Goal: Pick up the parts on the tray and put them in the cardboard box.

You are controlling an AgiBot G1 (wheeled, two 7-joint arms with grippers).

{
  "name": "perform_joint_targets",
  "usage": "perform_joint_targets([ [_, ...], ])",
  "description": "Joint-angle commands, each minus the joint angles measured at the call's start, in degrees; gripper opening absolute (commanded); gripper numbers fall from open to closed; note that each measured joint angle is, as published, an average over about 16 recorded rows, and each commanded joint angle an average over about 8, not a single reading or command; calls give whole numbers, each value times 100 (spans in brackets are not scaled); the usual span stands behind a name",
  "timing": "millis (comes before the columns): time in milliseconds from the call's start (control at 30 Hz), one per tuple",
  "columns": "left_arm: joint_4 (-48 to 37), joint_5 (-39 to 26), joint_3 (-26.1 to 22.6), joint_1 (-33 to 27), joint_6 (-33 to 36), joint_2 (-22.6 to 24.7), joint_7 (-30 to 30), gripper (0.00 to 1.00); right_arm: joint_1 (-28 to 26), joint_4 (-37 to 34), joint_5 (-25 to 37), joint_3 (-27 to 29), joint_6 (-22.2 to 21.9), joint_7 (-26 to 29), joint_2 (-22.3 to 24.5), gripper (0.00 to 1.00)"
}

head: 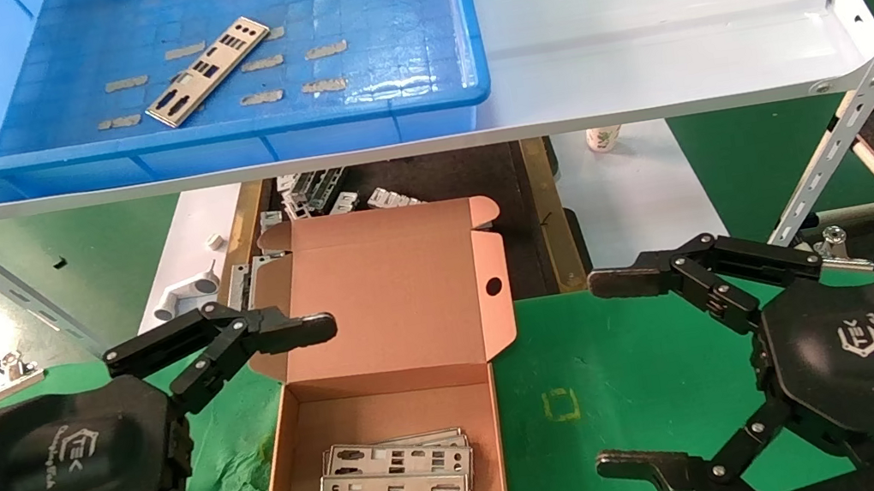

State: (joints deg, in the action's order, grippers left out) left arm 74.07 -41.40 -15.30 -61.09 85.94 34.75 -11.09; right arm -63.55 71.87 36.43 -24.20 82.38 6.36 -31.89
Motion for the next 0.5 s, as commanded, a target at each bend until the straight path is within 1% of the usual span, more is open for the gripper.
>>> perform_joint_targets([
  [33, 16, 16, 24, 16, 8, -9, -10, 100, 0, 0, -1, 0, 0, 0, 0, 100],
  [500, -31, -25, -42, -28, -14, 16, 22, 100, 0, 0, -1, 0, 0, 0, 0, 100],
])
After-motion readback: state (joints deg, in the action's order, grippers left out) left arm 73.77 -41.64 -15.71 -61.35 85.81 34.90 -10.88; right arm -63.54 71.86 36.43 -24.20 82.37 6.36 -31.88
